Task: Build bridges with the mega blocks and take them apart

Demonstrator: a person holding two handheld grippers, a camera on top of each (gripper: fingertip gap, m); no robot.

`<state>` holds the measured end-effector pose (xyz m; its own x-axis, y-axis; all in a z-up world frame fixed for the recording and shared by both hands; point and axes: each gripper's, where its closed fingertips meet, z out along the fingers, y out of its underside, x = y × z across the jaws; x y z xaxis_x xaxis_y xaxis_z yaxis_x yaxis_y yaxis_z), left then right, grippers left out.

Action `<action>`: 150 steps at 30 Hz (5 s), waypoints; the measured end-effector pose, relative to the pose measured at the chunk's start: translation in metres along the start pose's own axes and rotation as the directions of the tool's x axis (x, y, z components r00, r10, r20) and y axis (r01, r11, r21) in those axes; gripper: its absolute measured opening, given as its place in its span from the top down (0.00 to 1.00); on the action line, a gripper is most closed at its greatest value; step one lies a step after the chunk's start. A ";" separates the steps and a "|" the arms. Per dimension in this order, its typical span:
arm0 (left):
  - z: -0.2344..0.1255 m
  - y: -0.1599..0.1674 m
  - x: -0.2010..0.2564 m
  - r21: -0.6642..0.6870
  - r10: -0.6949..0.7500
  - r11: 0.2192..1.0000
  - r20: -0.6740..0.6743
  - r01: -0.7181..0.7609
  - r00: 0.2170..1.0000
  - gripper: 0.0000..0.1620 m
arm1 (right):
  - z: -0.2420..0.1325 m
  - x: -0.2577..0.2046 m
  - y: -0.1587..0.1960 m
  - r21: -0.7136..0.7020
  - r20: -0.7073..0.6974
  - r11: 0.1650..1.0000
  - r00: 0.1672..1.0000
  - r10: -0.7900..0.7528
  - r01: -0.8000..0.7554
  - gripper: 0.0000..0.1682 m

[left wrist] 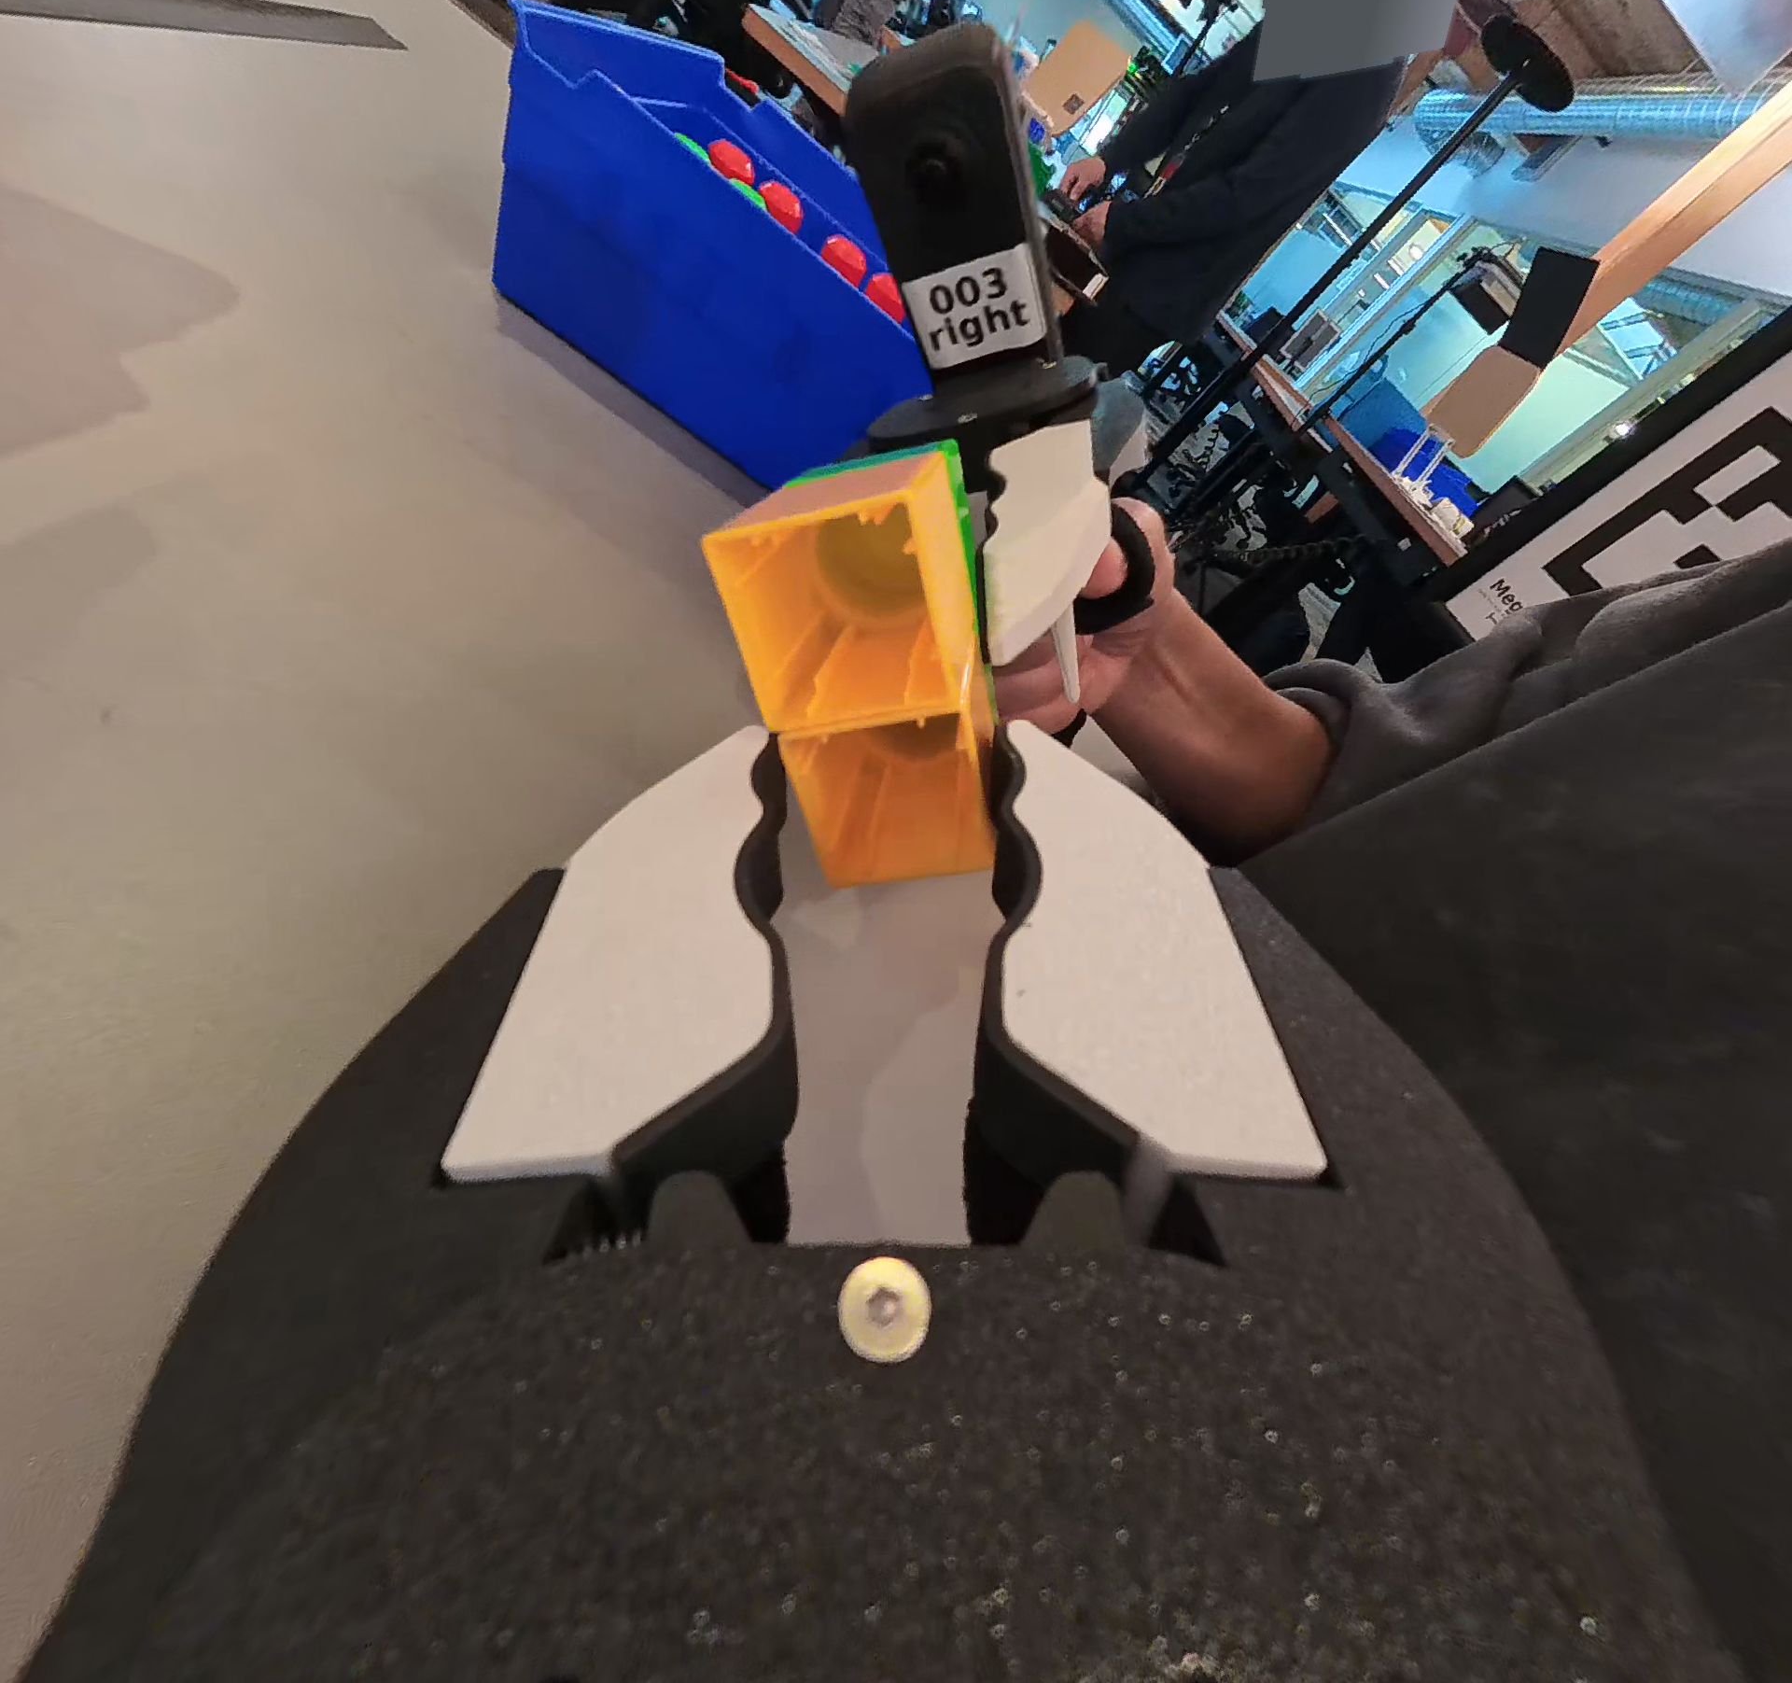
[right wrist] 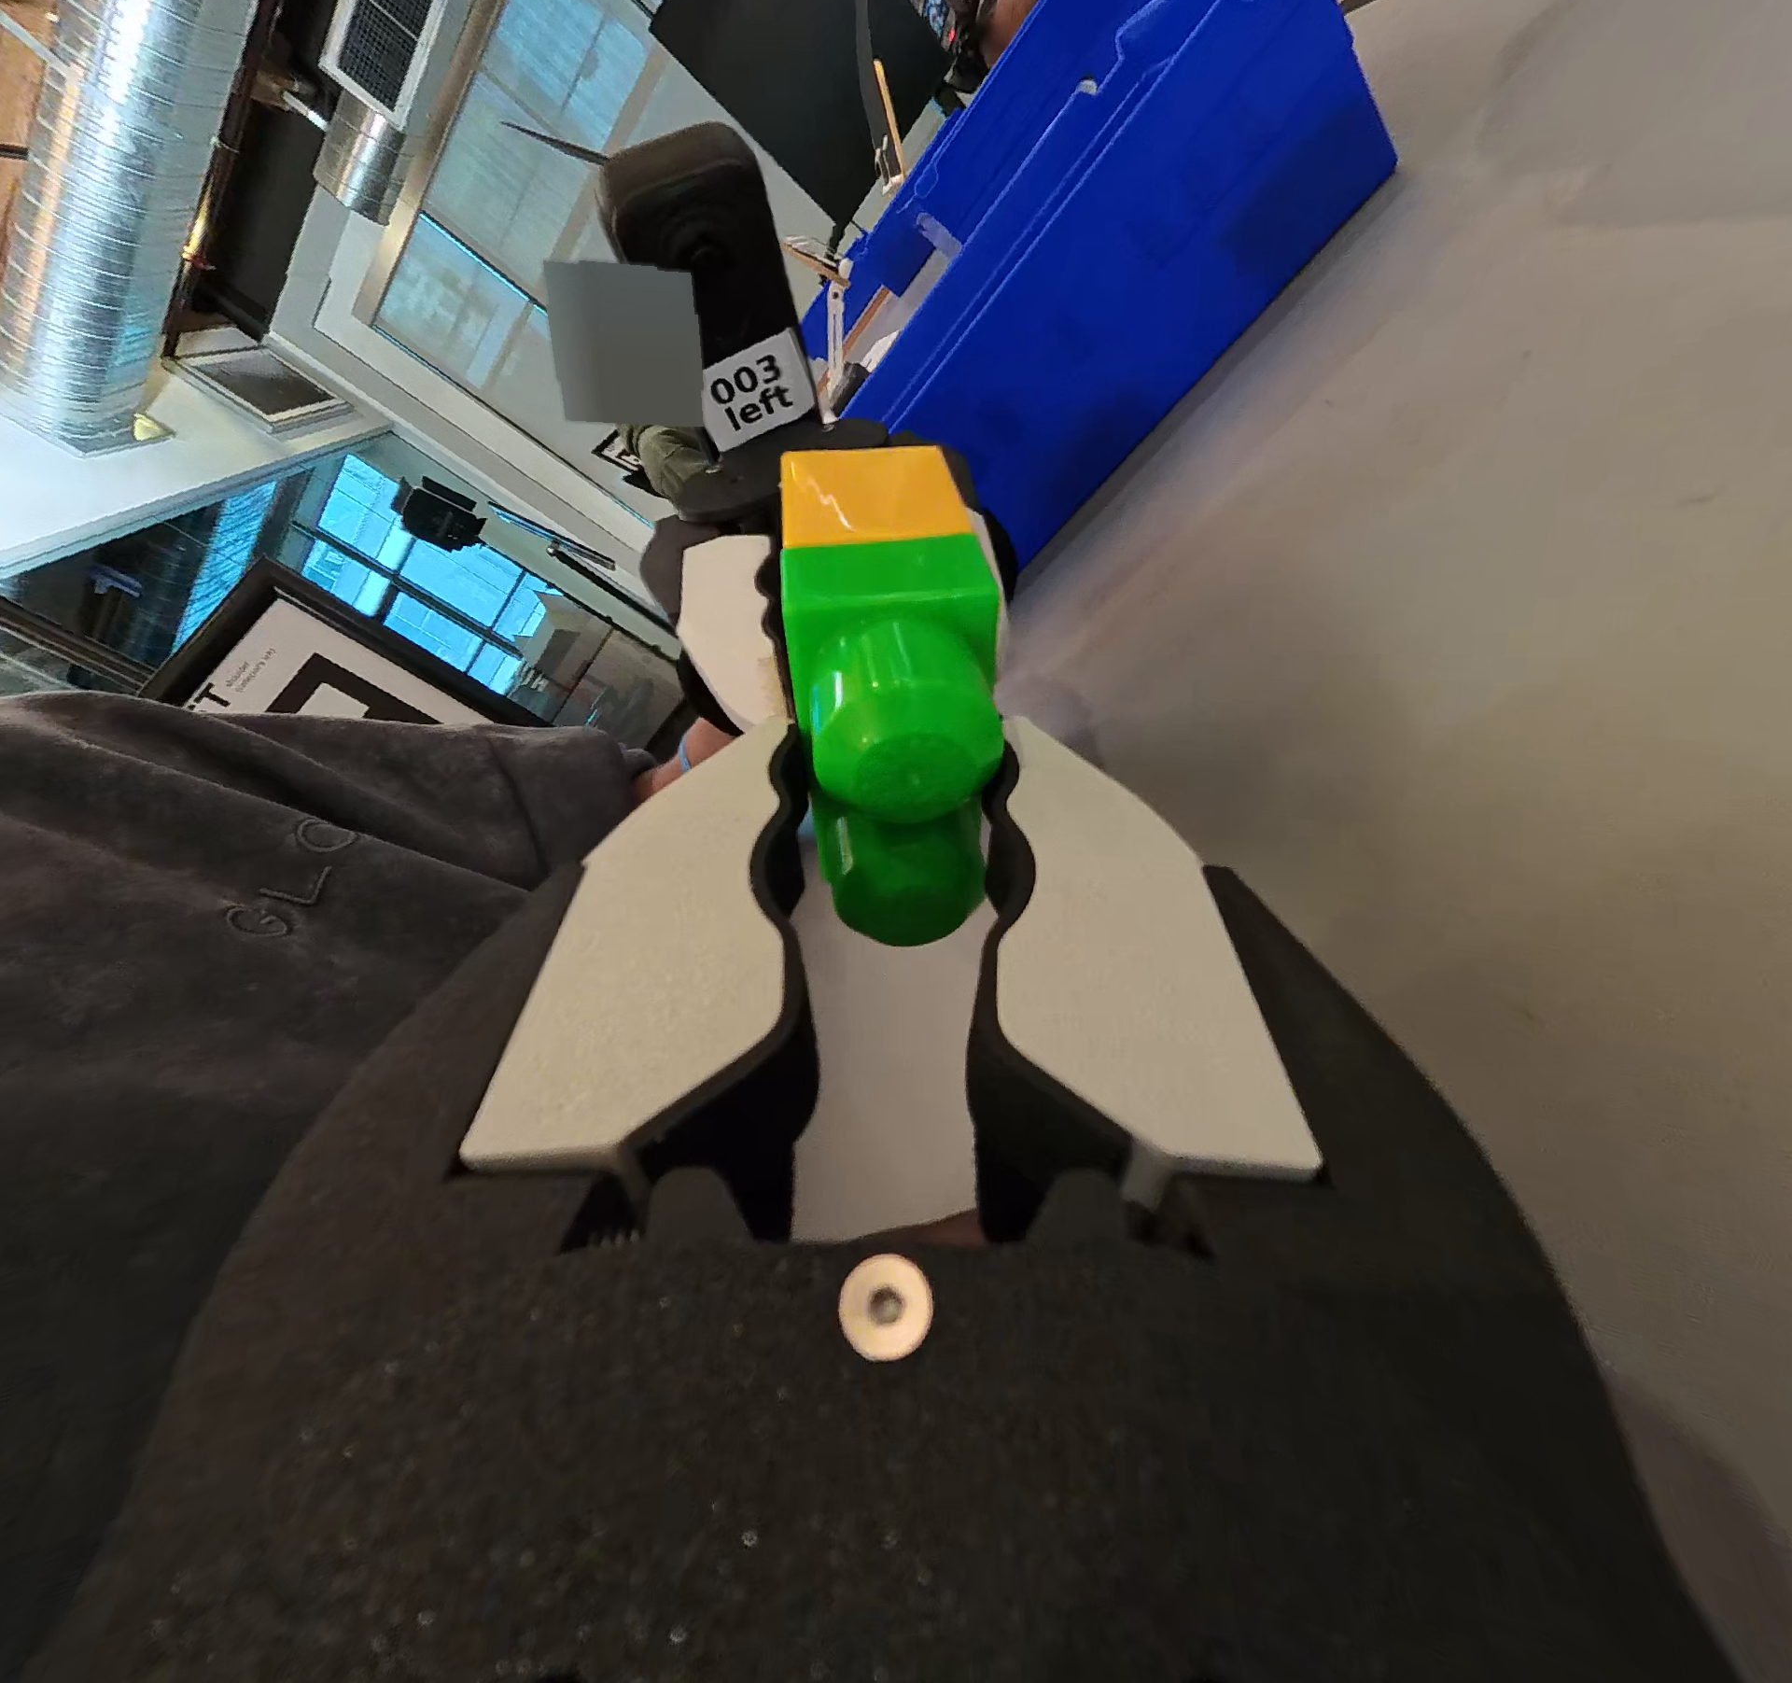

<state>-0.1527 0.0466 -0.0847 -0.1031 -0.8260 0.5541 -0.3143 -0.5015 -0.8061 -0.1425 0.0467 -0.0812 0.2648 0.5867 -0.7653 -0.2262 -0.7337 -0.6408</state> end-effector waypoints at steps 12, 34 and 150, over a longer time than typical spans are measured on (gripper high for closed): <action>-0.002 -0.004 0.000 0.052 -0.014 0.999 0.045 0.011 0.999 0.57 | -0.009 -0.002 -0.008 0.007 -0.052 0.999 0.998 -0.032 0.032 0.79; -0.023 0.029 0.009 -0.135 0.353 0.935 0.432 -0.328 0.830 0.53 | -0.345 0.103 -0.021 -0.162 -0.987 0.814 0.078 -0.143 -0.558 0.79; -0.310 0.001 -0.115 -0.578 0.441 0.796 0.755 0.177 0.485 0.62 | -0.029 0.013 0.039 -0.017 -0.392 0.947 0.869 -0.302 0.321 0.79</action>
<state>-0.4336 0.2204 -0.0851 0.5242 -0.8160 -0.2436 -0.8144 -0.3967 -0.4235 -0.1213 0.0157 -0.1139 0.6659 0.5967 -0.4477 -0.1135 -0.5121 -0.8514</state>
